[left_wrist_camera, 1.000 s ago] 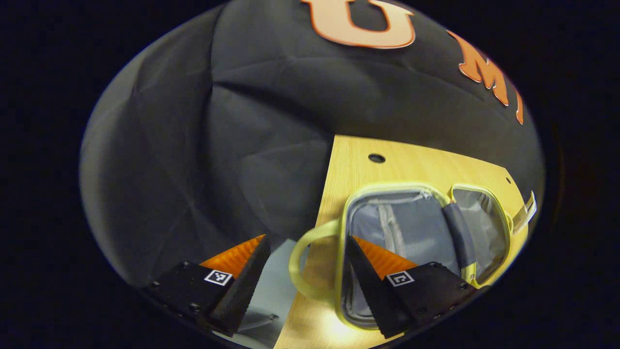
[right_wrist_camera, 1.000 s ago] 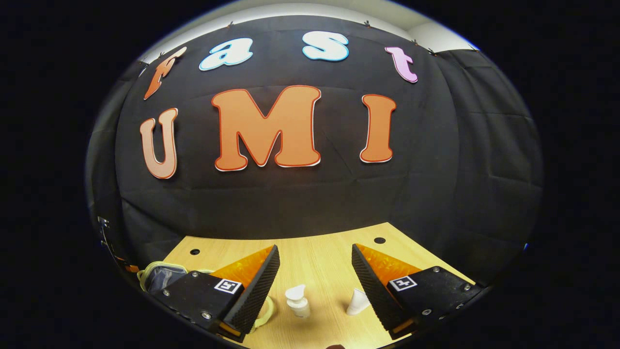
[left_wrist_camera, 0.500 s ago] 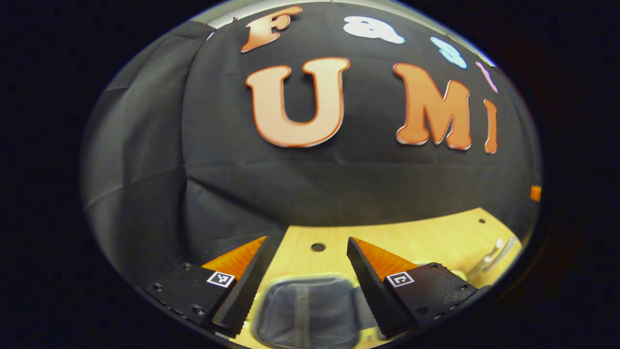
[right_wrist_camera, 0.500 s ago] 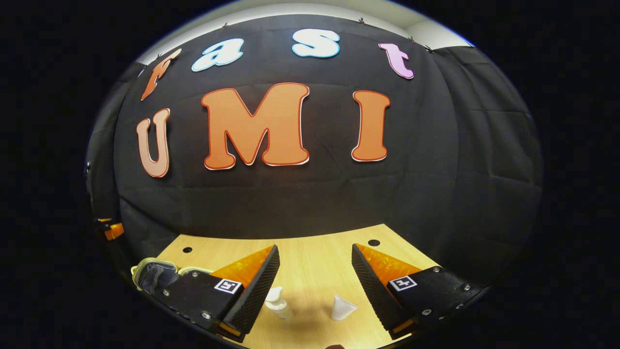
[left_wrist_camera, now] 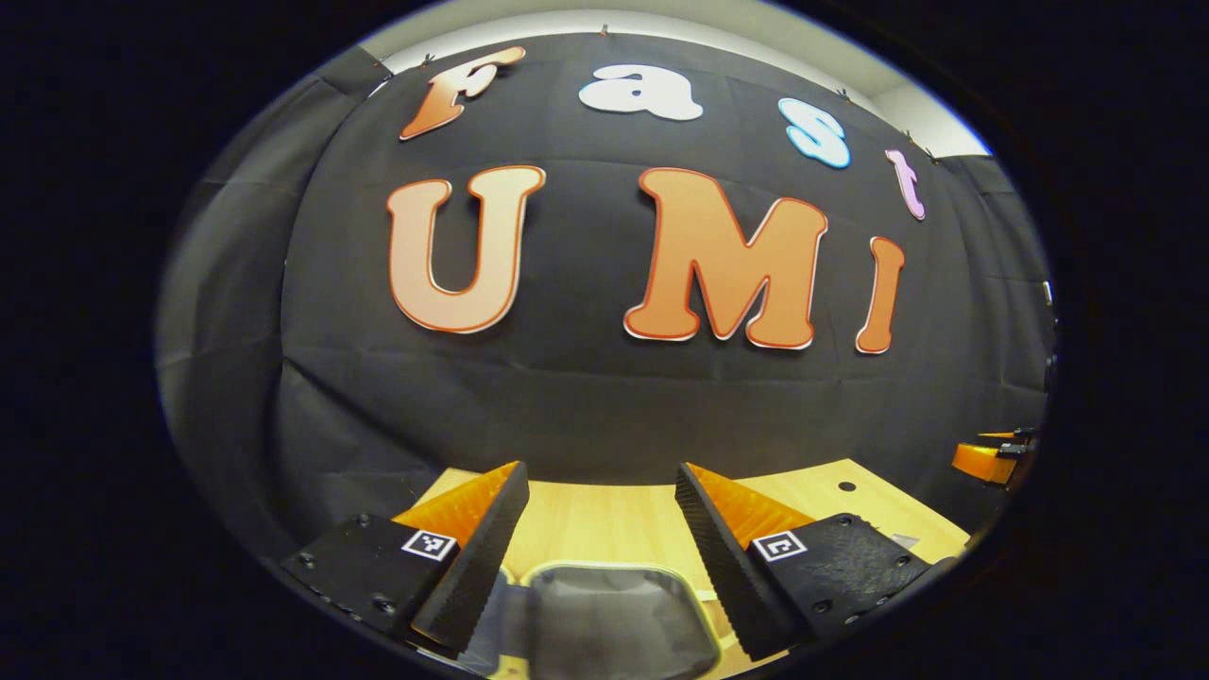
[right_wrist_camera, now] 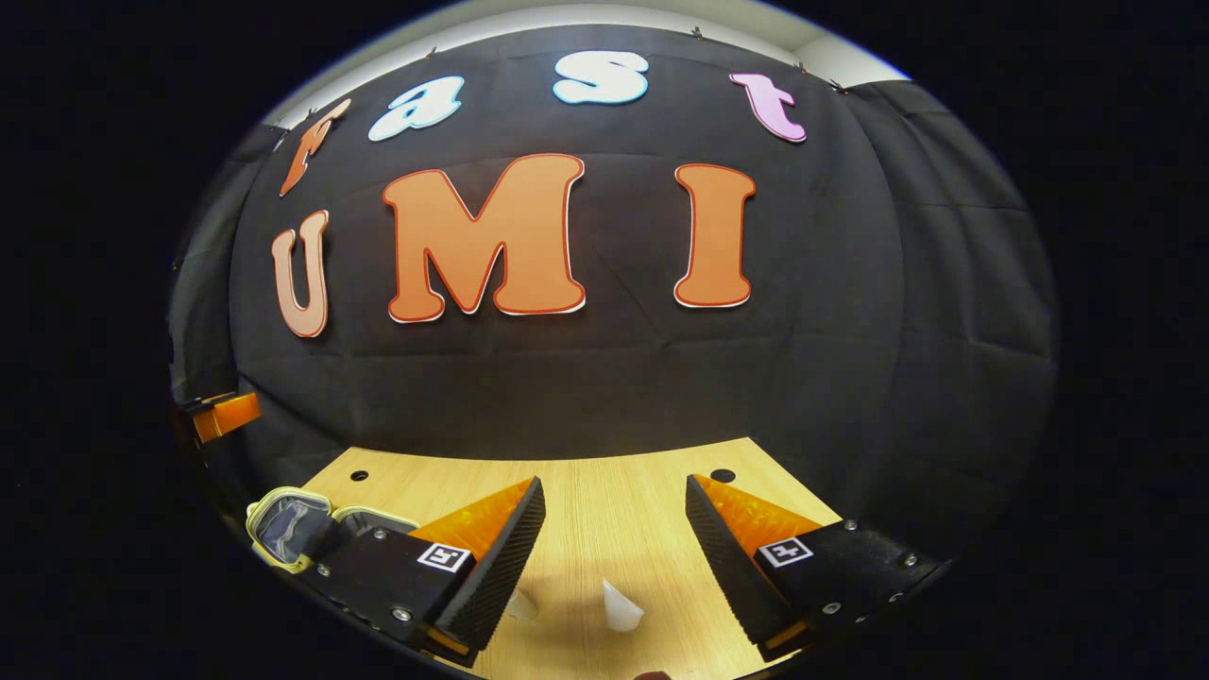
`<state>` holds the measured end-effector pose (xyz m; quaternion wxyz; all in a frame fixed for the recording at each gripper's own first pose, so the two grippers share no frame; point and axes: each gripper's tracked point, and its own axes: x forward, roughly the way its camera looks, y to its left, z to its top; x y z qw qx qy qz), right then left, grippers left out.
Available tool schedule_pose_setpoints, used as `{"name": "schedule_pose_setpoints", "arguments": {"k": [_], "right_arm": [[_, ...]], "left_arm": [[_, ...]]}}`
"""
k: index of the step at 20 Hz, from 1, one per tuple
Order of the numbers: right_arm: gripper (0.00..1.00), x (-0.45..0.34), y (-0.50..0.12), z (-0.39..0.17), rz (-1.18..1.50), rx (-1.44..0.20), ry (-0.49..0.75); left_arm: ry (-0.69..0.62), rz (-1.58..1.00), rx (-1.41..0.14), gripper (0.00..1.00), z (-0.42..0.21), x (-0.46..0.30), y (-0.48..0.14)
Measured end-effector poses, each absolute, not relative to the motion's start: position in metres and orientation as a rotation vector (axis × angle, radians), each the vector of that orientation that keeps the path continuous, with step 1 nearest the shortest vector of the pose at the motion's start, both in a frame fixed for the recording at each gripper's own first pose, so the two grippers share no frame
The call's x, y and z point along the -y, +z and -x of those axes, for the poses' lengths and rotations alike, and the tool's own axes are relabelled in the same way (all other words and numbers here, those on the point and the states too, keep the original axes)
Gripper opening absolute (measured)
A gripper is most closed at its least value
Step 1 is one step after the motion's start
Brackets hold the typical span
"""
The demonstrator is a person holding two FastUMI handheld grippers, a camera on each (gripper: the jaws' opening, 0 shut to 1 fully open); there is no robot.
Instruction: First open the suitcase, pack the skin care products into it, and then close the suitcase.
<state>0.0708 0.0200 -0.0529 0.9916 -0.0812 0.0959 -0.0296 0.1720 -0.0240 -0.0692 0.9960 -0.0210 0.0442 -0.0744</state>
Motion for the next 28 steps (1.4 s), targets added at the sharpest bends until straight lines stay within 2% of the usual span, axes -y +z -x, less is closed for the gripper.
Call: {"name": "schedule_pose_setpoints", "arguments": {"k": [9, 16, 17, 26, 28], "right_arm": [[0.95, 0.021, -0.09, -0.066, 0.199, -0.232, 0.013], [0.95, 0.051, -0.119, -0.059, 0.22, -0.279, 0.003], [0.95, 0.056, -0.121, -0.058, 0.223, -0.282, -0.002], [0.95, 0.103, -0.14, -0.053, 0.239, -0.324, -0.061], [0.95, 0.107, -0.145, -0.052, 0.246, -0.331, -0.067]], "left_arm": [[-0.294, 0.01, -0.135, 0.98, -0.119, 0.179, -0.152], [-0.375, -0.056, -0.282, 0.99, -0.089, 0.252, -0.258], [-0.372, -0.059, -0.309, 0.96, -0.09, 0.258, -0.273], [-0.316, -0.084, -0.423, 1.0, -0.148, 0.281, -0.362], [-0.315, -0.086, -0.421, 0.95, -0.159, 0.285, -0.368]]}}
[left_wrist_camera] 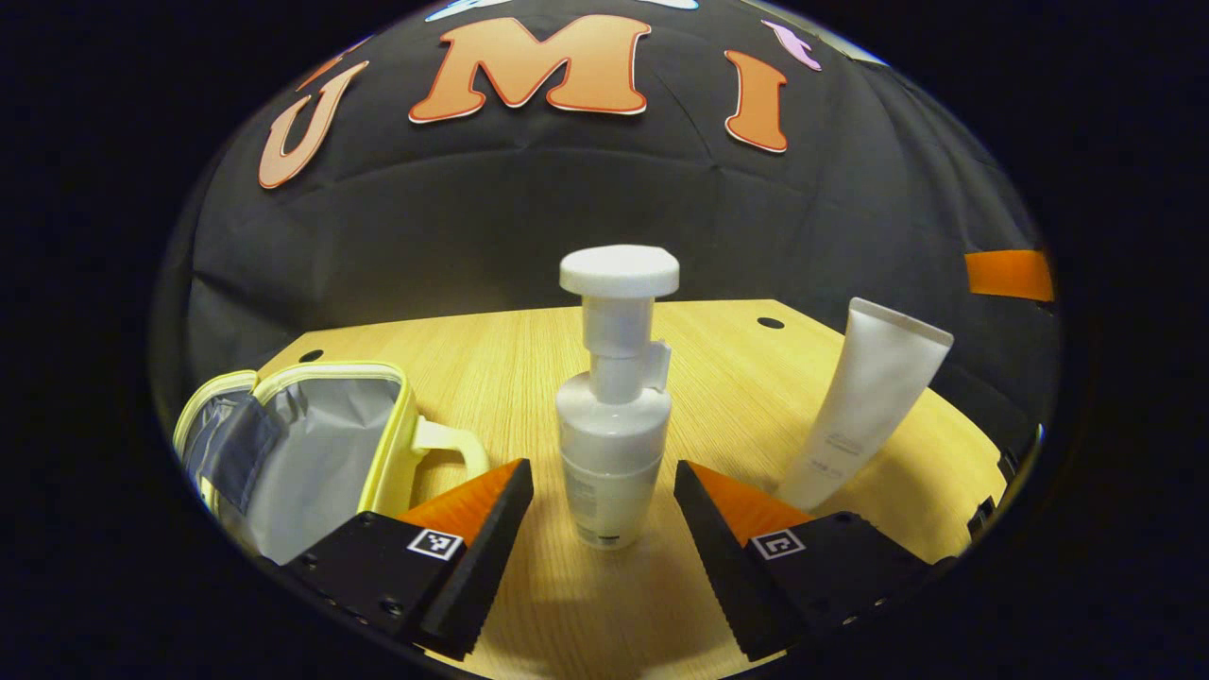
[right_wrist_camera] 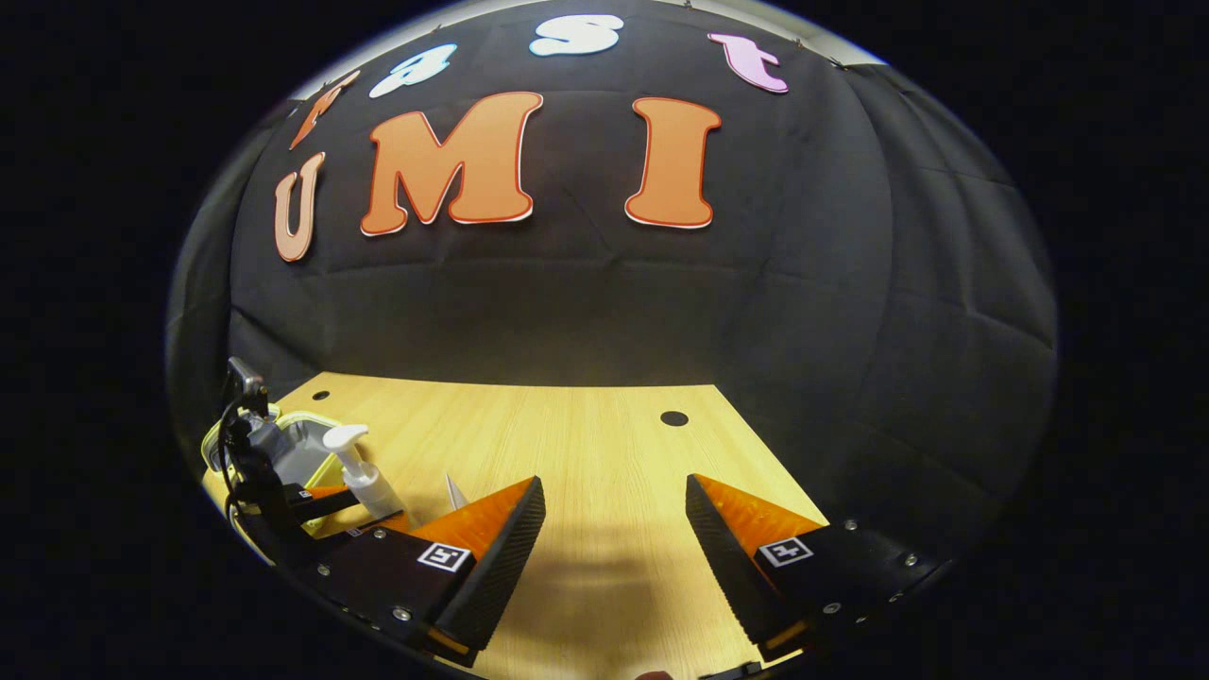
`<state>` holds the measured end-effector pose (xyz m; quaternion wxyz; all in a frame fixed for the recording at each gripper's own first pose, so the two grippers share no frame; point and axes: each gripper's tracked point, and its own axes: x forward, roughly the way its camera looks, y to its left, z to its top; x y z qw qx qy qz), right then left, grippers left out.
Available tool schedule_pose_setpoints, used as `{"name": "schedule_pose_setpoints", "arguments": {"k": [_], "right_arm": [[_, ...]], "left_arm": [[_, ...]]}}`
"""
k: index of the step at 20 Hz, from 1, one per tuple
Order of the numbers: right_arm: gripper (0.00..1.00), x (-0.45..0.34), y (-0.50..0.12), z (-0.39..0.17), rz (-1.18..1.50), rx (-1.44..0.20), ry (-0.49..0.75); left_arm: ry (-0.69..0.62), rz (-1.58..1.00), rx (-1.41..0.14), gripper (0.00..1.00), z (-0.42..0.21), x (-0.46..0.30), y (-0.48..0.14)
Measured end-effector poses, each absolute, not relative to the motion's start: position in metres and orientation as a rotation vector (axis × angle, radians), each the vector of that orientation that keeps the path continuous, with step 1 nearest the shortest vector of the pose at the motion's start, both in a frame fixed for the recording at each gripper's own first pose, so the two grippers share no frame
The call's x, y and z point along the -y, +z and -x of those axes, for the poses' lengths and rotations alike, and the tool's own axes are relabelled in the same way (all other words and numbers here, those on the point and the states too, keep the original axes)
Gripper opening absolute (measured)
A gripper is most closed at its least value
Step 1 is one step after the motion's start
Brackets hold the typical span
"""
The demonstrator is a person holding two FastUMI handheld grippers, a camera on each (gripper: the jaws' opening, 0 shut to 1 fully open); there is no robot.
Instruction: First open the suitcase, pack the skin care products into it, and then close the suitcase.
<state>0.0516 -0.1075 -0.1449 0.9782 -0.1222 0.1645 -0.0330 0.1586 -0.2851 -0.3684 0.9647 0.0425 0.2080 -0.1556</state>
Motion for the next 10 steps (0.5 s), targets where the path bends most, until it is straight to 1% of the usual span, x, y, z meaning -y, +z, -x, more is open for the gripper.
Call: {"name": "schedule_pose_setpoints", "arguments": {"k": [1, 4, 6, 10], "right_arm": [[0.95, 0.11, -0.148, -0.05, 0.248, -0.338, -0.069], [0.95, 0.108, -0.16, -0.045, 0.231, -0.364, -0.06], [0.95, 0.099, -0.166, -0.04, 0.213, -0.375, -0.029], [0.95, 0.058, -0.176, -0.032, 0.194, -0.398, 0.117]], "left_arm": [[-0.307, -0.094, -0.422, 0.93, -0.162, 0.287, -0.37], [-0.316, -0.085, -0.431, 0.61, -0.168, 0.292, -0.372], [-0.315, -0.072, -0.468, 0.6, -0.165, 0.291, -0.374], [-0.336, -0.059, -0.496, 0.6, -0.146, 0.282, -0.349]]}}
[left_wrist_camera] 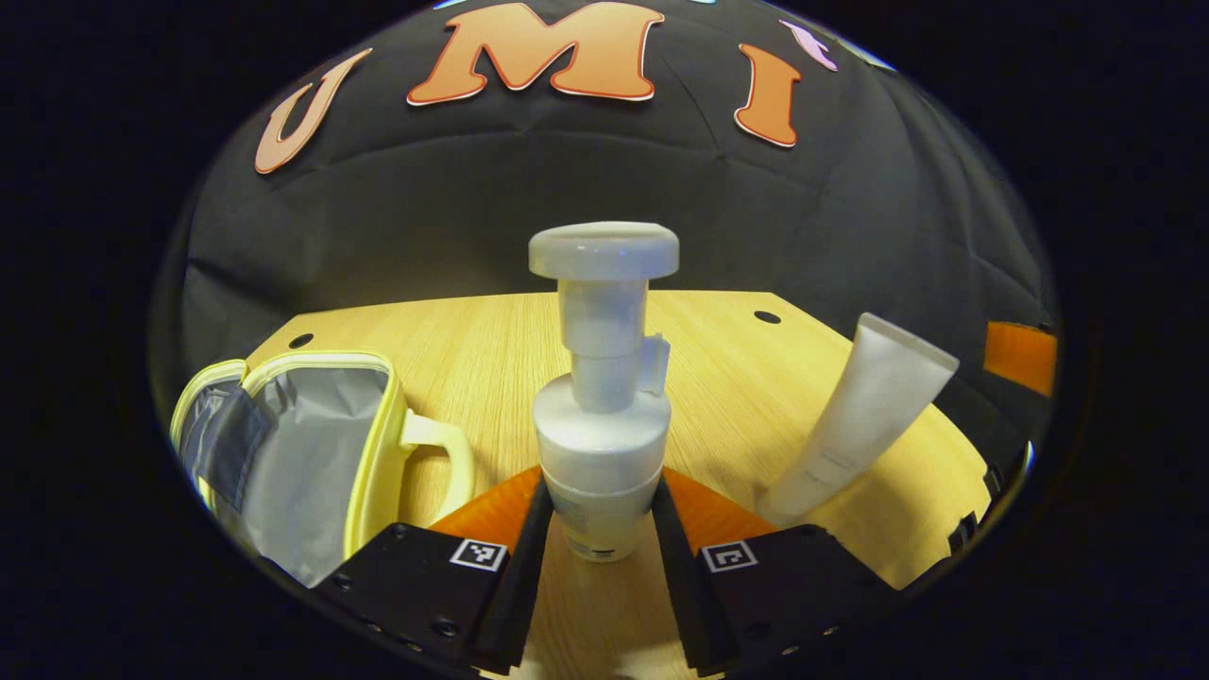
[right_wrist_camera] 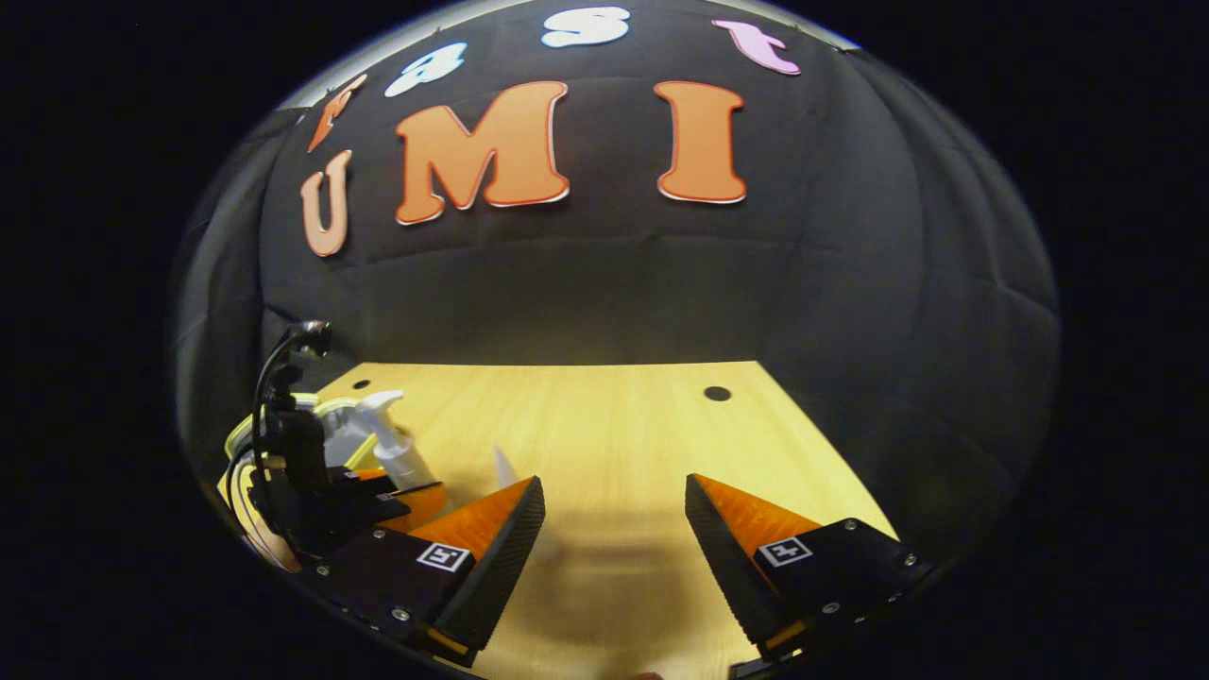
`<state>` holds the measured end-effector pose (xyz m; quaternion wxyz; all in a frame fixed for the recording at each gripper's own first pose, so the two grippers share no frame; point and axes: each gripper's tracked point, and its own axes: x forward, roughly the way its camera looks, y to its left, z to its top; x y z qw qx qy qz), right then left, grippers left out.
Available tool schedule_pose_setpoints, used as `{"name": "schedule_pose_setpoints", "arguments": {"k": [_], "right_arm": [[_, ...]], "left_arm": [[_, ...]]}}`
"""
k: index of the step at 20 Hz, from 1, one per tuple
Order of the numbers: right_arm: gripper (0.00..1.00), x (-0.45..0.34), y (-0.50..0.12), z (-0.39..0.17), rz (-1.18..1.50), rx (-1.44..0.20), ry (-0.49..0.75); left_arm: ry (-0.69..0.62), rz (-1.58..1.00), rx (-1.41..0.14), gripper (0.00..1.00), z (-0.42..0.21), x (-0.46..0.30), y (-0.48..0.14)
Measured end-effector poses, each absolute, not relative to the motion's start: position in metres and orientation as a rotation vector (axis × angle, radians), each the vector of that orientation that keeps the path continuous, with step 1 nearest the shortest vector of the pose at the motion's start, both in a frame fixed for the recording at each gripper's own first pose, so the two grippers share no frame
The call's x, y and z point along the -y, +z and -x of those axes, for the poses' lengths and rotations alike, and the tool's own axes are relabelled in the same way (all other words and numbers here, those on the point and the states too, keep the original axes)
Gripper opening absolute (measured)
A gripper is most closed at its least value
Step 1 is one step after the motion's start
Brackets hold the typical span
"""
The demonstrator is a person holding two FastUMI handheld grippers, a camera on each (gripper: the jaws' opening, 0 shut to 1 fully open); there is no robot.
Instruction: First open the suitcase, pack the skin care products into it, and then close the suitcase.
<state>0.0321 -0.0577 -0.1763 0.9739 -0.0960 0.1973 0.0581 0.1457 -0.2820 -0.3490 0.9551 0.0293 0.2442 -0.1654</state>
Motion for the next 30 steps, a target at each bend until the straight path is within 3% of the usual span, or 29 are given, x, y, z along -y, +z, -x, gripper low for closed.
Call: {"name": "schedule_pose_setpoints", "arguments": {"k": [6, 10, 16, 20, 25, 30], "right_arm": [[0.95, 0.029, -0.237, -0.041, 0.294, -0.495, 0.239], [0.96, 0.024, -0.283, -0.045, 0.269, -0.619, 0.292], [0.8, 0.022, -0.32, -0.063, 0.291, -0.673, 0.328], [0.56, 0.023, -0.332, -0.072, 0.306, -0.681, 0.333], [0.46, 0.022, -0.327, -0.073, 0.298, -0.679, 0.321], [0.44, -0.008, -0.277, -0.057, 0.209, -0.642, 0.31]], "left_arm": [[-0.353, 0.02, -0.502, 0.6, -0.109, 0.261, -0.291], [-0.294, 0.001, -0.472, 0.6, -0.094, 0.225, -0.263], [-0.204, 0.036, -0.469, 0.6, -0.081, 0.18, -0.254], [-0.17, 0.066, -0.489, 0.6, -0.079, 0.156, -0.257], [-0.171, 0.063, -0.507, 0.6, -0.08, 0.127, -0.25], [-0.238, 0.052, -0.567, 0.61, -0.086, 0.091, -0.231]]}}
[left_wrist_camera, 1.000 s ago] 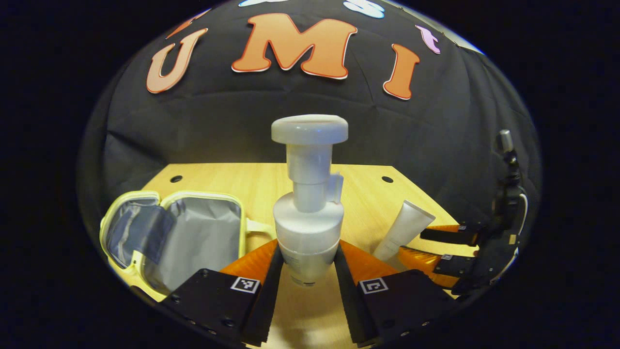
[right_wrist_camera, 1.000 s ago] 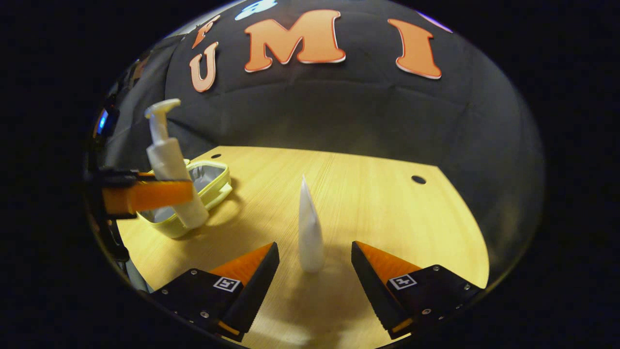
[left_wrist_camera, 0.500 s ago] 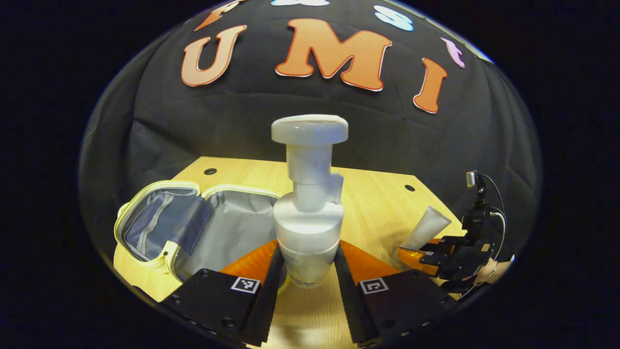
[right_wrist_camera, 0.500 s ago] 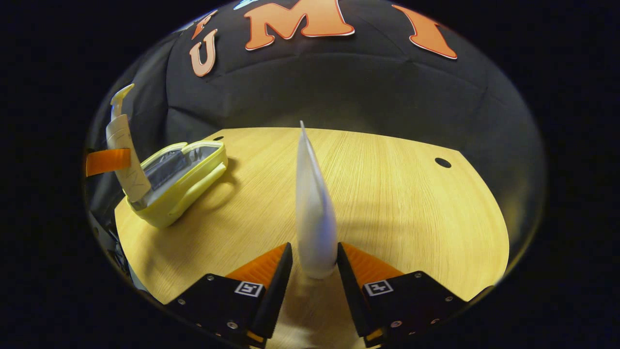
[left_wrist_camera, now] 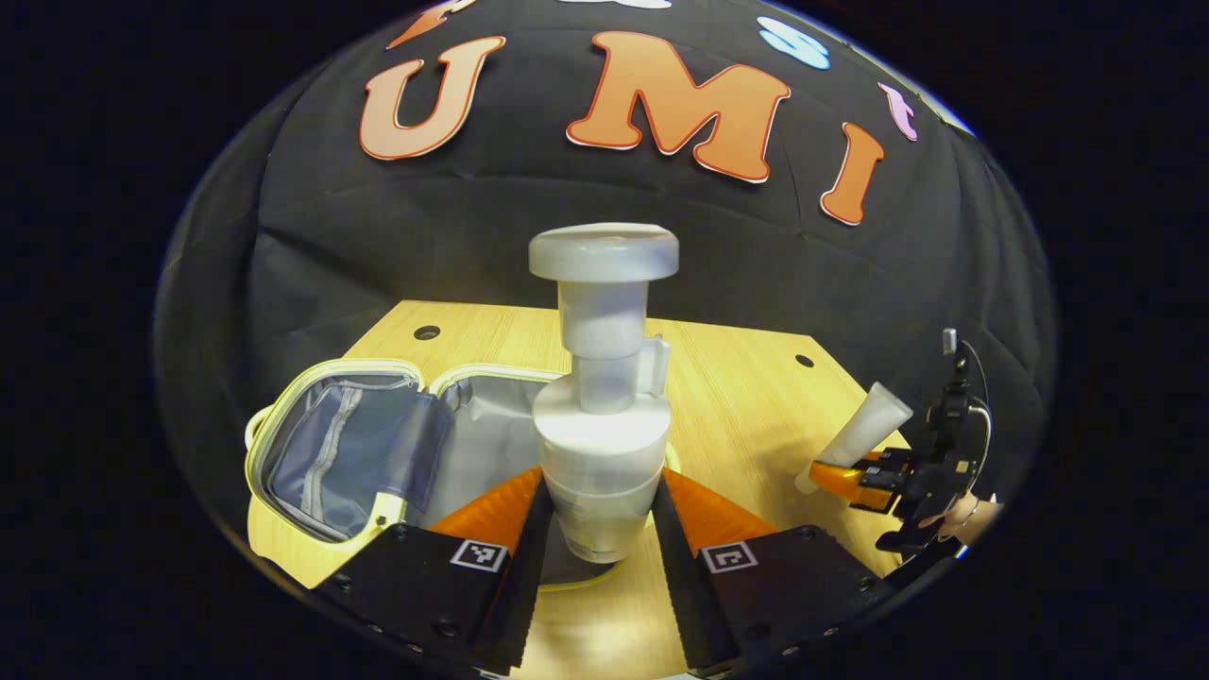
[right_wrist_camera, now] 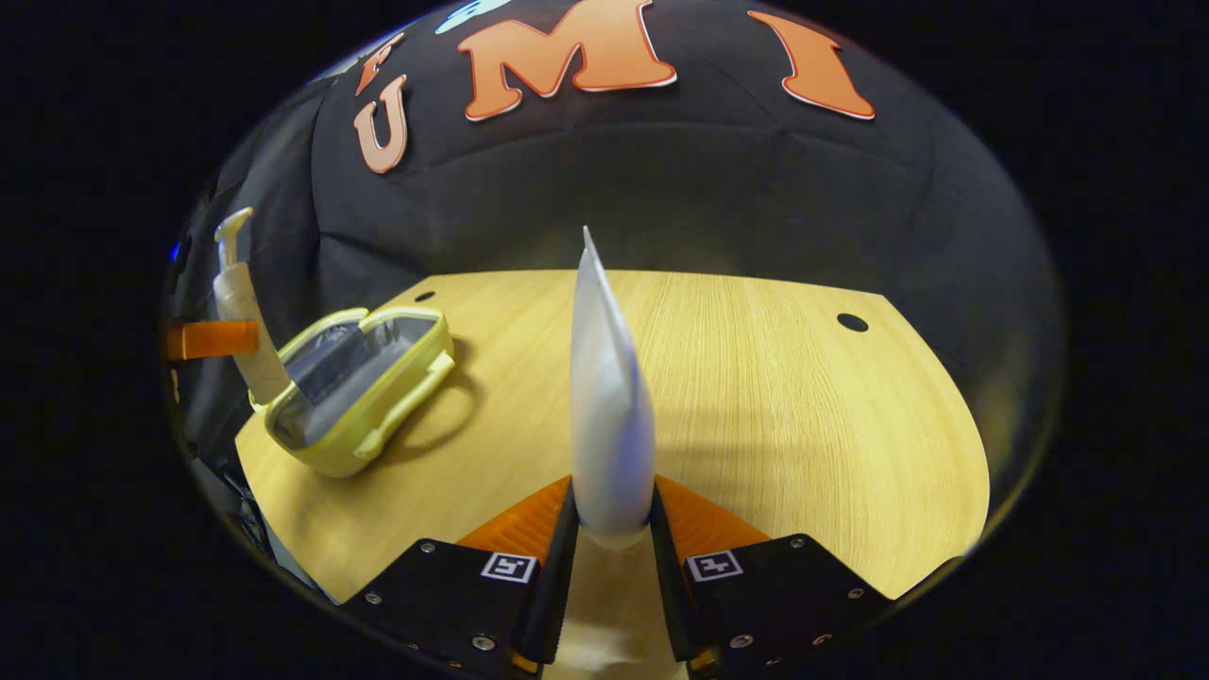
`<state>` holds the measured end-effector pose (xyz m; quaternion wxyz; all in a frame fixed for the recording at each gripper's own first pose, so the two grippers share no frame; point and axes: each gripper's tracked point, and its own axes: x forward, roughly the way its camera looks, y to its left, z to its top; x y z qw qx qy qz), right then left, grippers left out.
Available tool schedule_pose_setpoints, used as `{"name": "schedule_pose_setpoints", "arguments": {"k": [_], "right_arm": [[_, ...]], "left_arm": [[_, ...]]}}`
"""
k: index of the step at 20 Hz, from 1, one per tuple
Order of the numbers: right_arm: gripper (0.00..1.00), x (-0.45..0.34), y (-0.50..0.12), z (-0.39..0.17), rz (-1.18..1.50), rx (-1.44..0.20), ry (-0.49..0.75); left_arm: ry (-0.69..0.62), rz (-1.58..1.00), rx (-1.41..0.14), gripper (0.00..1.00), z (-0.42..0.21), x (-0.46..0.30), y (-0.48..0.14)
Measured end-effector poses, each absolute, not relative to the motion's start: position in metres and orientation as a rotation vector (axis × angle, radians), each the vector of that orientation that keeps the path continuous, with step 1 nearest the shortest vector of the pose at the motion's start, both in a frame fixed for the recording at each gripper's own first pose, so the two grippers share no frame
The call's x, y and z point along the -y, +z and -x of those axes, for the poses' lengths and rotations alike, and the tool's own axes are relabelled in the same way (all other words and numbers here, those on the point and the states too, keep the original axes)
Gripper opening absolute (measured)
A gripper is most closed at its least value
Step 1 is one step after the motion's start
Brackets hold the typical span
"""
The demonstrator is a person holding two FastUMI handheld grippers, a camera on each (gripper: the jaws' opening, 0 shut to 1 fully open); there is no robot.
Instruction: First open the suitcase, pack the skin care products into it, and then close the suitcase.
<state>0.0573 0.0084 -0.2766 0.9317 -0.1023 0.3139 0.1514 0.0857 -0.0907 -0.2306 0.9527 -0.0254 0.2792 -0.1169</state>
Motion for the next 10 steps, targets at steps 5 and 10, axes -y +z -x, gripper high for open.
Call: {"name": "schedule_pose_setpoints", "arguments": {"k": [5, 10], "right_arm": [[0.44, -0.053, -0.231, -0.042, 0.152, -0.581, 0.321], [0.44, -0.087, -0.21, -0.032, 0.106, -0.546, 0.332]], "left_arm": [[-0.344, -0.002, -0.775, 0.6, -0.086, 0.048, -0.235], [-0.449, -0.064, -1.06, 0.6, -0.091, 0.022, -0.272]]}}
